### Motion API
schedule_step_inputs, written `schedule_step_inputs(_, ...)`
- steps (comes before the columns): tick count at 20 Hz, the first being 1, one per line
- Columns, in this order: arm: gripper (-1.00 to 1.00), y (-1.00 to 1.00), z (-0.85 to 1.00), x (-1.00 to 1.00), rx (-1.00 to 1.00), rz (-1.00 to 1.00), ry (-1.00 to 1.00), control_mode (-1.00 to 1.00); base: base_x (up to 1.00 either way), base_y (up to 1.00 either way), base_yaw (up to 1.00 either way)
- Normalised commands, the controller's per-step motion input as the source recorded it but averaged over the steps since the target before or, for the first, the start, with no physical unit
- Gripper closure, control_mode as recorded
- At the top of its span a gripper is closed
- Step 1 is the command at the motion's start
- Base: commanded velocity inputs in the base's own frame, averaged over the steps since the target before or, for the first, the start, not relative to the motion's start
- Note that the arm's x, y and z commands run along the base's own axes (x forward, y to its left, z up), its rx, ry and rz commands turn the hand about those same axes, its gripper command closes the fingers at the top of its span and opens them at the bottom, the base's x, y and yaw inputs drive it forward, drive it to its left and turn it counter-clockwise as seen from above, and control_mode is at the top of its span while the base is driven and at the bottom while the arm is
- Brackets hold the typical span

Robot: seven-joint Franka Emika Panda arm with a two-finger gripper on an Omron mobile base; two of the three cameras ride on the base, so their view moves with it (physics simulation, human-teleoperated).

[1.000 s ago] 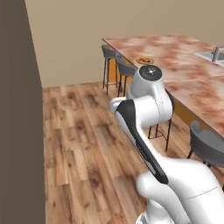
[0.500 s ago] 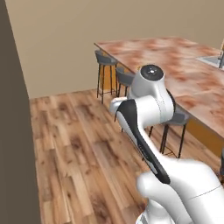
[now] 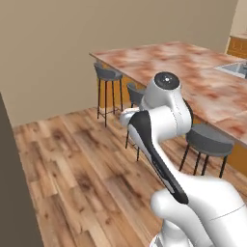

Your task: Take the lemon wedge from the fridge and place it on the plate with fish on the dining counter.

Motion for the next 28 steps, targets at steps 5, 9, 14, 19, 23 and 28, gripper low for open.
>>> schedule_step_inputs(5, 1.00, 0.00, 0.00, 0.00, 0.00, 0.00, 0.00, 1.00, 1.00, 0.75, -0.48)
schedule_step_inputs(9, 1.00, 0.00, 0.00, 0.00, 0.00, 0.00, 0.00, 1.00, 1.00, 0.78, -0.59)
schedule_step_inputs(14, 1.00, 0.00, 0.00, 0.00, 0.00, 0.00, 0.00, 1.00, 1.00, 0.98, -0.56)
schedule_step_inputs(19, 1.00, 0.00, 0.00, 0.00, 0.00, 0.00, 0.00, 1.00, 1.00, 1.00, -0.53)
schedule_step_inputs(23, 1.00, 0.00, 0.00, 0.00, 0.00, 0.00, 0.00, 1.00, 0.91, 0.90, -0.64)
schedule_step_inputs(28, 1.00, 0.00, 0.00, 0.00, 0.00, 0.00, 0.00, 1.00, 0.34, 0.82, -0.71)
